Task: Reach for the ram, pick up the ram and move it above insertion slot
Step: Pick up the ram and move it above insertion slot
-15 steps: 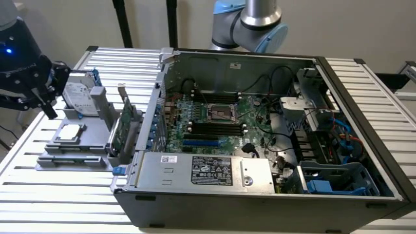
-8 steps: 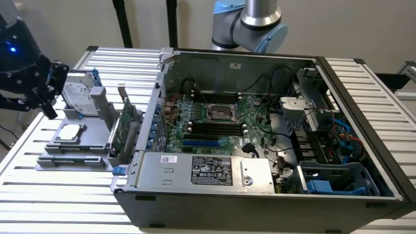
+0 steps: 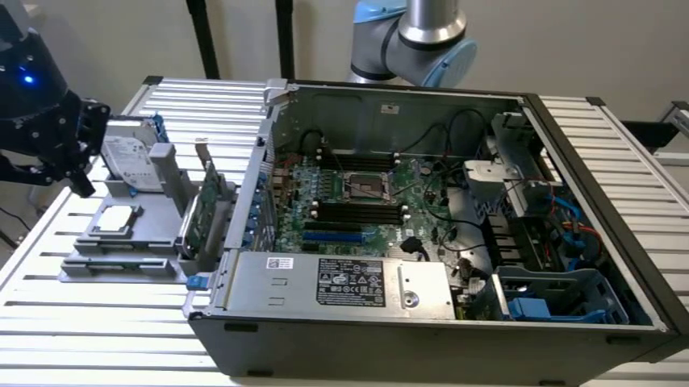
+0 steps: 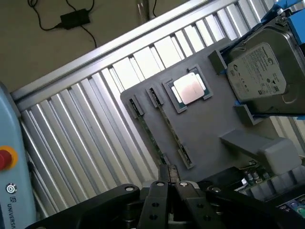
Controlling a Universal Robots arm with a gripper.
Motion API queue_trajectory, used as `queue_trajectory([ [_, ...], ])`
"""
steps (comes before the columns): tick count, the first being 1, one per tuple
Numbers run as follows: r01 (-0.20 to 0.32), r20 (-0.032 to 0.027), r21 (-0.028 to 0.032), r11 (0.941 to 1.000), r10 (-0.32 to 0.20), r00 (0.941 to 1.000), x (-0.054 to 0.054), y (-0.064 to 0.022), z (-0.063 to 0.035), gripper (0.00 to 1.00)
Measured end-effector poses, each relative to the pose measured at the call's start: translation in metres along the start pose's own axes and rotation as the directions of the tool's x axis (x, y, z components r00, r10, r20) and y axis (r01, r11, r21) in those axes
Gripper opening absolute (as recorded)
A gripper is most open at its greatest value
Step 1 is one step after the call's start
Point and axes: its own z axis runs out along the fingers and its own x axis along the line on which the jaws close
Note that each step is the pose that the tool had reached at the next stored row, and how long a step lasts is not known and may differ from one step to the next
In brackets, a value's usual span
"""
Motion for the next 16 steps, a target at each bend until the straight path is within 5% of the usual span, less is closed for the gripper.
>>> queue_trajectory([
  [8, 0.145, -0.0055, 0.0003, 0.9895, -0.145, 0.9895, 0.0000, 0.0000, 0.0000, 0.11],
  [16, 0.287, -0.0110, -0.0003, 0.9579, -0.287, 0.9578, 0.0000, 0.0000, 0.0009, 0.11],
])
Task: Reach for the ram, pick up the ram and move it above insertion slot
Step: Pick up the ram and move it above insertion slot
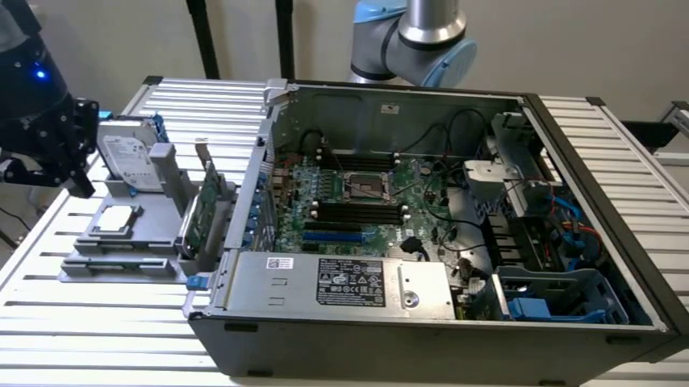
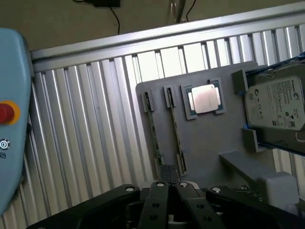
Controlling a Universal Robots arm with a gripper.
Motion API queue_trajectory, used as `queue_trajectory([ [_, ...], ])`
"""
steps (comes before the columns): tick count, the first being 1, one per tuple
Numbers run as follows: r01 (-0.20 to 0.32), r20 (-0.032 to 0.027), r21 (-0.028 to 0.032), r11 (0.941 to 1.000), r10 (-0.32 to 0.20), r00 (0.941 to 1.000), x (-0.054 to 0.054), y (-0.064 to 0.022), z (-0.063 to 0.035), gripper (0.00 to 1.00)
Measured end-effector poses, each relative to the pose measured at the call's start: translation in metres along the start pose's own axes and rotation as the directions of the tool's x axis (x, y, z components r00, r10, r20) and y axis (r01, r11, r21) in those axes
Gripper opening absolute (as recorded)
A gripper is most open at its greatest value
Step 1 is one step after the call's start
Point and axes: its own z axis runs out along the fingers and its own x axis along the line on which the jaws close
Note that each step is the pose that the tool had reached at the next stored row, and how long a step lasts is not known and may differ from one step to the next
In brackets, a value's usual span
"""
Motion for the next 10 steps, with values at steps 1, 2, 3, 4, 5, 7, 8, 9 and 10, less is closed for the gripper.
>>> queue_trajectory([
  [1, 0.018, -0.0006, 0.0001, 0.9998, -0.018, 0.9998, 0.0000, 0.0000, 0.0003, 0.11],
  [2, 0.036, -0.0013, 0.0002, 0.9994, -0.036, 0.9994, 0.0000, 0.0000, 0.0005, 0.11],
  [3, 0.054, -0.0019, 0.0003, 0.9985, -0.054, 0.9985, 0.0000, 0.0000, 0.0008, 0.11],
  [4, 0.072, -0.0027, 0.0003, 0.9974, -0.072, 0.9974, 0.0000, 0.0000, 0.0010, 0.11],
  [5, 0.090, -0.0034, 0.0003, 0.9960, -0.090, 0.9960, 0.0000, 0.0000, 0.0013, 0.11],
  [7, 0.126, -0.0046, 0.0006, 0.9920, -0.126, 0.9920, 0.0000, -0.0001, 0.0021, 0.11],
  [8, 0.144, -0.0054, 0.0008, 0.9896, -0.144, 0.9896, 0.0000, -0.0001, 0.0025, 0.11],
  [9, 0.162, -0.0061, 0.0014, 0.9868, -0.162, 0.9868, 0.0000, -0.0001, 0.0029, 0.11],
  [10, 0.180, -0.0067, 0.0019, 0.9837, -0.180, 0.9837, 0.0000, -0.0001, 0.0034, 0.11],
])
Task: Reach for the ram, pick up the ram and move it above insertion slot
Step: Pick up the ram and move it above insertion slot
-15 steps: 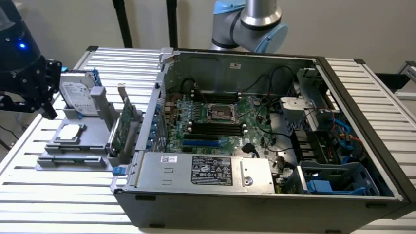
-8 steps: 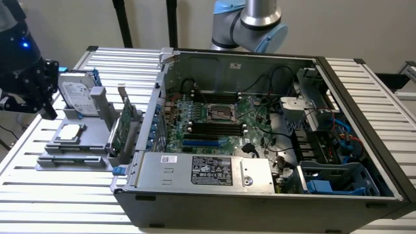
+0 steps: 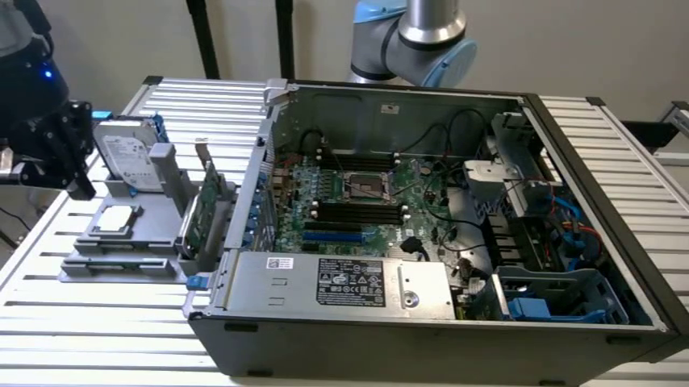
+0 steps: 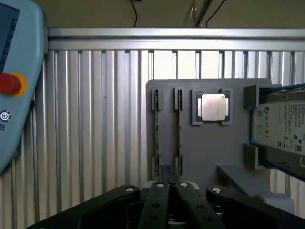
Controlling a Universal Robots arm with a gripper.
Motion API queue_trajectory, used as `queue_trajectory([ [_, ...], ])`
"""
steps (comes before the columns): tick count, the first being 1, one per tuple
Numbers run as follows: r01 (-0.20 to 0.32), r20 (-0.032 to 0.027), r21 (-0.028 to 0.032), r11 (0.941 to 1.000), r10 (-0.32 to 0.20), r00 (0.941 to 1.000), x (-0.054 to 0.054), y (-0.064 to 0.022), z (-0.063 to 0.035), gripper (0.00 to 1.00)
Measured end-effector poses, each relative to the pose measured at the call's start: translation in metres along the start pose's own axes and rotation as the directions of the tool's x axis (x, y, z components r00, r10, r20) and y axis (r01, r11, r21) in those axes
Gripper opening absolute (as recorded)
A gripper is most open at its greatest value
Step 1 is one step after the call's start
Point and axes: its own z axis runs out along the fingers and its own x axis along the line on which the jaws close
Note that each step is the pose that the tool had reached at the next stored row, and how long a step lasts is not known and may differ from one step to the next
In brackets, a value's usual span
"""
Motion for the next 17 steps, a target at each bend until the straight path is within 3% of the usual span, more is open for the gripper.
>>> queue_trajectory([
  [6, 0.108, -0.0040, 0.0017, 0.9942, -0.108, 0.9942, 0.0000, 0.0000, 0.0019, 0.11],
  [10, 0.120, -0.0044, 0.0019, 0.9928, -0.120, 0.9928, 0.0000, 0.0000, 0.0020, 0.12],
  [12, 0.120, -0.0043, 0.0019, 0.9928, -0.120, 0.9928, 0.0000, 0.0000, 0.0020, 0.24],
  [13, 0.120, -0.0044, 0.0019, 0.9928, -0.120, 0.9928, 0.0000, 0.0000, 0.0020, 0.24],
  [17, 0.117, -0.0042, 0.0022, 0.9931, -0.117, 0.9931, 0.0000, 0.0007, 0.0038, 0.42],
])
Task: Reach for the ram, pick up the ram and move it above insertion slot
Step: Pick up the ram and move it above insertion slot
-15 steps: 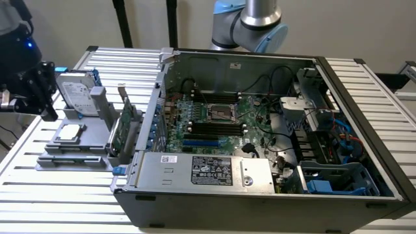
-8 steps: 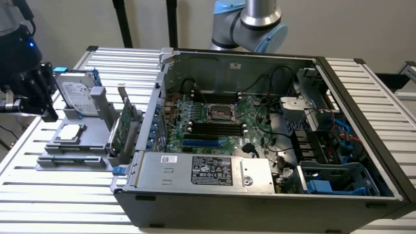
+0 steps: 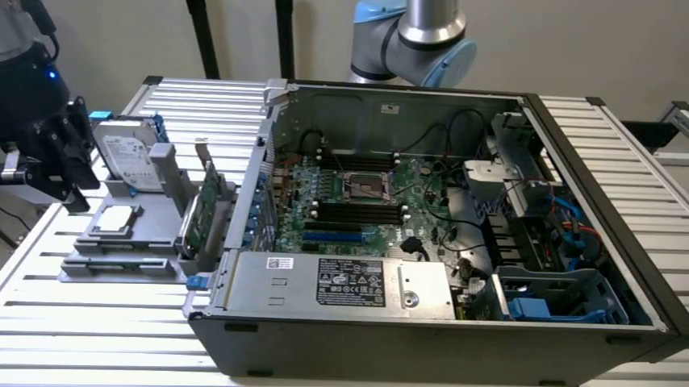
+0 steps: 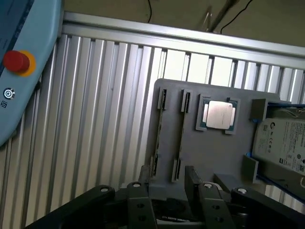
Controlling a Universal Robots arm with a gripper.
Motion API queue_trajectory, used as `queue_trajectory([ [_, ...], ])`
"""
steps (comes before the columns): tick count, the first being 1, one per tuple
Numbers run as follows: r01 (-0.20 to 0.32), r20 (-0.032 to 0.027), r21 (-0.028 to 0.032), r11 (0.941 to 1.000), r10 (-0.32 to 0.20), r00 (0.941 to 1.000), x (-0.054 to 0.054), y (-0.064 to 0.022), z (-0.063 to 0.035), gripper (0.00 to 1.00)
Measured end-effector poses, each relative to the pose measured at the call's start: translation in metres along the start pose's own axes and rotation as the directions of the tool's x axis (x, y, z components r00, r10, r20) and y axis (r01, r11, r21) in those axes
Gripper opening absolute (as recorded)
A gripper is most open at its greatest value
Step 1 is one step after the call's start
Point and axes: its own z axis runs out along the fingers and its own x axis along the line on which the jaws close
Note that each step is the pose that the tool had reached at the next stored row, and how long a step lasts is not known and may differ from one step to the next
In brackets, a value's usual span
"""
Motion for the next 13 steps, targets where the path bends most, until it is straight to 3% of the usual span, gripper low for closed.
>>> queue_trajectory([
  [13, -0.038, 0.0009, 0.0009, 0.9993, 0.038, 0.9993, -0.002, 0.0121, 0.0234, 0.42],
])
